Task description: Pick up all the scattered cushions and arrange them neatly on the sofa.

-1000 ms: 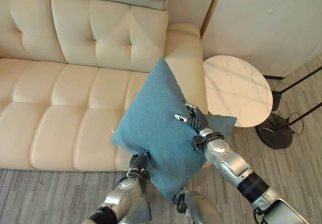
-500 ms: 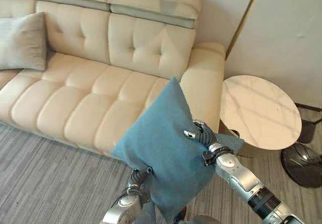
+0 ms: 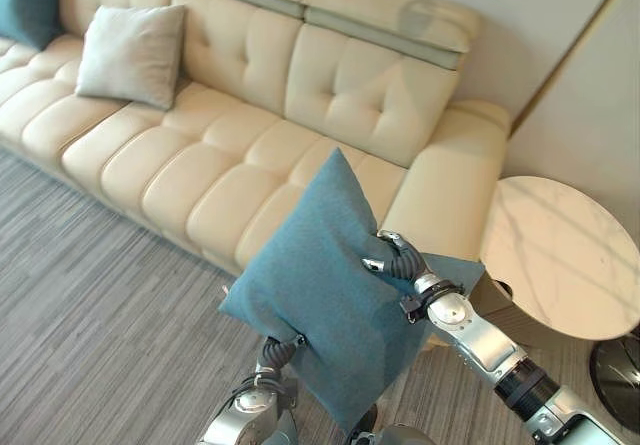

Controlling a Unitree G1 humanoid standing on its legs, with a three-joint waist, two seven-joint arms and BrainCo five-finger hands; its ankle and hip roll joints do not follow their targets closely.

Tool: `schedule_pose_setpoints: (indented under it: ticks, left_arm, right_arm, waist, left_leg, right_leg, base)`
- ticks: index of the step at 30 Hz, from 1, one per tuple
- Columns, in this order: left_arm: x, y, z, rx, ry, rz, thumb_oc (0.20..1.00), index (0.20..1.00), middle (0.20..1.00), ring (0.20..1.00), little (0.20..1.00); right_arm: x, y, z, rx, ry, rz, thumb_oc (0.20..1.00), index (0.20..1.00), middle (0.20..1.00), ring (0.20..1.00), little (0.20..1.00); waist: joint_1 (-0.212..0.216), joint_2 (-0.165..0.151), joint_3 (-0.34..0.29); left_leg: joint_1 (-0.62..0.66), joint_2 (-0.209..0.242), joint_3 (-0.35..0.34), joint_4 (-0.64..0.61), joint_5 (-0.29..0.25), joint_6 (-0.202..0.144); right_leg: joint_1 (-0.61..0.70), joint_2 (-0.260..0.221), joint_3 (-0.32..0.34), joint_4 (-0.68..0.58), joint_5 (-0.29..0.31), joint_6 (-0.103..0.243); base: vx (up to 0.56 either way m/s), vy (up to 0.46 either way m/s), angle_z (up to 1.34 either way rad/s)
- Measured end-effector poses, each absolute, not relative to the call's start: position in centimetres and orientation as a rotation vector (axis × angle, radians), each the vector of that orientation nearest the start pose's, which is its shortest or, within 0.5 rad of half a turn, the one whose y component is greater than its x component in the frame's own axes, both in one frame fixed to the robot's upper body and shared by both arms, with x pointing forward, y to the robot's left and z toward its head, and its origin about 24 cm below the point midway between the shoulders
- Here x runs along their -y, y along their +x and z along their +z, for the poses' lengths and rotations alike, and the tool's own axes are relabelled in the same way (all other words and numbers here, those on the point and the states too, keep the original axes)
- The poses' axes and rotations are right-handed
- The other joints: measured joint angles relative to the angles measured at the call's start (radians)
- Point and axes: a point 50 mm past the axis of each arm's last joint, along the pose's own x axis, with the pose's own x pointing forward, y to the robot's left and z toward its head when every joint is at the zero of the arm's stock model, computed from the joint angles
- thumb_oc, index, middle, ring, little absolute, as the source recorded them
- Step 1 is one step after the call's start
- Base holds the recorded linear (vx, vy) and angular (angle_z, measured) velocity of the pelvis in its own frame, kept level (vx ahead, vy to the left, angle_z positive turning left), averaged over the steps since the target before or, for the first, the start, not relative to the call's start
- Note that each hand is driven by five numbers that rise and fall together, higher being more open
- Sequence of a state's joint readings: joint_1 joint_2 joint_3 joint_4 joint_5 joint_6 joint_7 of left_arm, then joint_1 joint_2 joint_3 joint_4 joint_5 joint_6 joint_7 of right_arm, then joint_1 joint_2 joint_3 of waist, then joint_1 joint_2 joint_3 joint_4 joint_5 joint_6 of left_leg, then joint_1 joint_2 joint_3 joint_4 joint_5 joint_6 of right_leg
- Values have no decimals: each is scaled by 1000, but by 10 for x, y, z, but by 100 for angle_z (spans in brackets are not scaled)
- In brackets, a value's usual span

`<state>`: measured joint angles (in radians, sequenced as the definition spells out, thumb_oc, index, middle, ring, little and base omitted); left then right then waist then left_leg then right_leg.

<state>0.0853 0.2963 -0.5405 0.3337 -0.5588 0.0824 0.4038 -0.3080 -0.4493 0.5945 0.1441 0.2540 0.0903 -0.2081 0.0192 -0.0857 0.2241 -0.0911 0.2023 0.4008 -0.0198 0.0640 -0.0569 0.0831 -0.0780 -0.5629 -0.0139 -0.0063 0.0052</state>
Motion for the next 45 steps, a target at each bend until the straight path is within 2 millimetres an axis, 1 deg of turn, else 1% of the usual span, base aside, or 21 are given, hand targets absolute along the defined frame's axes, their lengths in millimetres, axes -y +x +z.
schedule_pose_setpoints:
  ticks: [2, 5, 7, 8, 14, 18, 19, 21, 22, 23, 25, 27, 30, 32, 34, 35, 38, 40, 41, 43, 45]
  left_arm:
    - [-134, 176, -81, -704, -32, 43, 200, 200, 200, 200, 200]
    - [-142, 178, -81, -699, 9, 45, 200, 200, 200, 200, 200]
    - [-149, 181, -79, -684, 11, 66, 200, 200, 200, 200, 200]
    - [-160, 184, -77, -669, 26, 101, 200, 200, 200, 200, 200]
    - [-179, 191, -71, -630, 98, 141, 200, 200, 200, 200, 200]
    - [-173, 189, -73, -644, 88, 128, 200, 200, 200, 200, 200]
    - [-173, 190, -73, -641, 99, 122, 200, 200, 200, 200, 200]
    - [-178, 194, -70, -628, 107, 140, 200, 200, 200, 200, 200]
    - [-180, 196, -69, -627, 114, 143, 200, 200, 200, 200, 200]
    - [-179, 196, -70, -631, 114, 138, 200, 200, 200, 200, 200]
    - [-178, 199, -68, -622, 105, 141, 200, 200, 200, 200, 200]
    - [-176, 203, -67, -614, 105, 138, 200, 200, 200, 200, 200]
    - [-173, 200, -70, -624, 119, 132, 200, 200, 200, 200, 200]
    - [-173, 198, -70, -628, 116, 137, 200, 200, 200, 200, 200]
    - [-176, 199, -69, -624, 112, 146, 200, 200, 200, 200, 200]
    - [-174, 200, -69, -622, 109, 144, 200, 200, 200, 200, 200]
    - [-170, 199, -70, -624, 94, 138, 200, 200, 200, 200, 200]
    - [-163, 203, -64, -597, 69, 124, 200, 200, 200, 200, 200]
    - [-156, 214, -53, -545, 49, 109, 200, 200, 200, 200, 200]
    - [-152, 221, -44, -504, 37, 96, 200, 200, 200, 200, 200]
    - [-149, 224, -39, -478, 29, 84, 200, 200, 200, 200, 200]
  right_arm:
    - [117, 284, 37, -115, -352, 308, 200, 200, 200, 200, 200]
    - [108, 287, 41, -98, -375, 326, 200, 200, 200, 200, 200]
    - [103, 288, 44, -86, -366, 337, 200, 200, 200, 200, 200]
    - [95, 289, 46, -73, -352, 353, 200, 200, 200, 200, 200]
    - [82, 294, 49, -59, -367, 391, 200, 200, 200, 200, 200]
    - [89, 294, 46, -73, -400, 374, 200, 200, 200, 200, 200]
    - [90, 291, 42, -85, -399, 368, 200, 200, 200, 200, 200]
    - [89, 295, 46, -71, -405, 369, 200, 200, 200, 200, 200]
    - [87, 297, 49, -60, -402, 372, 200, 200, 200, 200, 200]
    - [86, 298, 50, -62, -403, 371, 200, 200, 200, 200, 200]
    - [86, 301, 54, -45, -408, 368, 200, 200, 200, 200, 200]
    - [86, 304, 58, -35, -412, 364, 200, 200, 200, 200, 200]
    - [91, 300, 50, -65, -411, 353, 200, 200, 200, 200, 200]
    - [93, 298, 47, -75, -407, 350, 200, 200, 200, 200, 200]
    - [93, 297, 47, -78, -400, 349, 200, 200, 200, 200, 200]
    - [95, 297, 46, -81, -404, 345, 200, 200, 200, 200, 200]
    - [95, 298, 48, -80, -405, 341, 200, 200, 200, 200, 200]
    - [101, 301, 57, -47, -408, 319, 200, 200, 200, 200, 200]
    - [107, 305, 69, -6, -413, 298, 200, 200, 200, 200, 200]
    - [112, 310, 79, 26, -416, 265, 200, 200, 200, 200, 200]
    - [115, 312, 83, 41, -418, 251, 200, 200, 200, 200, 200]
  waist:
    - [-7, -7, 0]
    - [7, -28, -14]
    - [15, -30, -15]
    - [35, -39, -20]
    - [82, -60, -23]
    - [62, -43, -11]
    - [30, -38, -9]
    - [23, -68, -6]
    - [18, -73, -1]
    - [13, -75, 2]
    - [12, -65, 15]
    - [13, -56, 27]
    - [10, -52, 28]
    - [11, -50, 20]
    - [9, -57, 4]
    - [9, -62, 0]
    - [25, -65, -6]
    - [26, -52, -14]
    - [18, -51, -14]
    - [7, -60, -10]
    - [-5, -55, -13]
  left_leg:
    - [-4, -12, 19, -6, 97, 40]
    - [-8, -107, -4, -27, 78, 75]
    - [-9, -124, -10, -28, 74, 81]
    - [-8, -144, -18, -27, 68, 89]
    - [-8, -168, -63, -29, 61, 98]
    - [13, -163, -103, -28, 40, 128]
    - [16, -159, -152, -42, 36, 127]
    - [16, -178, -158, -57, 26, 143]
    - [15, -181, -150, -60, 32, 140]
    - [30, -205, -143, -60, 30, 138]
    - [43, -213, -147, -60, 8, 147]
    - [52, -237, -149, -60, -3, 145]
    - [123, -269, -173, -66, -43, 138]
    - [158, -266, -173, -60, -57, 110]
    - [164, -249, -161, 5, -102, 62]
    - [157, -232, -139, 86, -134, 46]
    - [62, -172, -142, 436, -214, 0]
    - [1, -151, -190, 545, -231, -12]
    - [-52, -135, -228, 516, -238, -13]
    - [-71, -130, -231, 404, -232, -8]
    - [-57, -157, -264, 257, -200, 3]
  right_leg:
    - [-3, -21, -16, 24, -14, 32]
    - [1, -100, -14, 24, 0, 65]
    - [2, -114, -8, 21, 3, 65]
    - [19, -126, -8, 1, 17, 87]
    - [51, -131, -13, -2, 31, 113]
    - [-9, -178, 9, 212, 23, 113]
    - [-91, -136, 207, 310, -75, 142]
    - [-194, -70, 351, 303, -141, 157]
    - [-231, -48, 371, 289, -147, 142]
    - [-283, -33, 320, 239, -121, 114]
    - [-332, 8, 306, 181, -76, 137]
    - [-359, 20, 252, 73, 5, 127]
    - [-280, 16, 238, 9, 65, 88]
    - [-247, 18, 235, -7, 105, 62]
    - [-211, 29, 232, -10, 150, 17]
    - [-170, 44, 235, -39, 173, -40]
    - [-91, 67, 272, -66, 156, -115]
    - [-75, 84, 300, -66, 127, -135]
    - [-68, 98, 312, -66, 111, -144]
    - [-37, 95, 325, -66, 106, -142]
    - [-14, 88, 344, -66, 89, -123]
  base:
    - [93, 310, 65]
    - [129, 334, 40]
    - [150, 390, 25]
    - [134, 327, 22]
    - [115, 298, 25]
    - [70, 143, 28]
    - [94, 102, 60]
    - [81, 48, 27]
    - [121, -35, 2]
    - [162, -58, 5]
    - [142, -51, 8]
    - [319, -107, 23]
    - [424, -141, 27]
    - [250, -127, 5]
    - [274, -203, -14]
    - [233, -194, -18]
    - [66, -122, -42]
    - [146, -62, -42]
    - [153, -5, -35]
    - [179, 35, -40]
    - [183, 49, -40]
